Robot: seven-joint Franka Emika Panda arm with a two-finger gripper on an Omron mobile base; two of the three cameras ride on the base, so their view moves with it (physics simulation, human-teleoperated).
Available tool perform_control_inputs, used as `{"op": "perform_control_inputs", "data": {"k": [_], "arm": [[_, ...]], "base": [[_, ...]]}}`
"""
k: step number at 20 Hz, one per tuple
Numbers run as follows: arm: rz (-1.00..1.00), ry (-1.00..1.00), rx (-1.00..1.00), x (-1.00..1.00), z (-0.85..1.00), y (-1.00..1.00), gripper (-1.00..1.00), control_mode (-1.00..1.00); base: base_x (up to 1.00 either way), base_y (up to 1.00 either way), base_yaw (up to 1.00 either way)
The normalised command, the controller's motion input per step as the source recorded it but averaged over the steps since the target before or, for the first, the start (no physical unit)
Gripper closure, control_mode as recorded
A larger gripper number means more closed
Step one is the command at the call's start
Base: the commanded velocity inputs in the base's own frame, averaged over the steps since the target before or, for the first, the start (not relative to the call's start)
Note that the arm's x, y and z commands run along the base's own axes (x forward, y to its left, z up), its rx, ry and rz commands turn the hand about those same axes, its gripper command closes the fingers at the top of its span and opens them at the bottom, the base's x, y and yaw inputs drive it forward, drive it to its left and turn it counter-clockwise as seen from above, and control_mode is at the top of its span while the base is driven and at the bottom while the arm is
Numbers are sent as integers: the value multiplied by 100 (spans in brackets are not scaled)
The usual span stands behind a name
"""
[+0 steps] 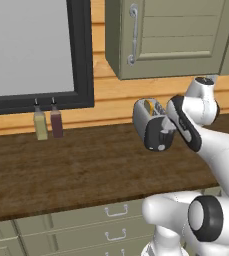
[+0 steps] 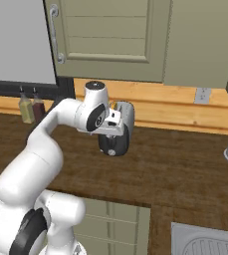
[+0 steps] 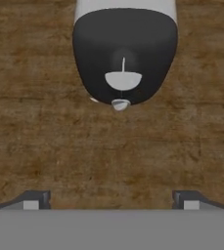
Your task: Start the toaster. Once the lever pops up, take the bread to the plate on the dining counter.
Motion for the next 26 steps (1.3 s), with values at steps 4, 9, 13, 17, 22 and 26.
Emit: {"op": "perform_control_inputs", "data": {"k": [4, 9, 13, 17, 22, 26], "arm": [[0, 0, 0, 22, -30, 0, -100, -100], [0, 0, 0, 11, -28, 1, -100, -100], [0, 0, 0, 24, -11, 0, -100, -100], [0, 0, 0, 19, -13, 0, -100, -100], [0, 0, 0, 15, -15, 0, -100, -100], [0, 0, 0, 24, -15, 0, -100, -100]], "base": [[0, 0, 0], [0, 0, 0], [0, 0, 0], [0, 0, 0], [0, 0, 0], [0, 0, 0]]}}
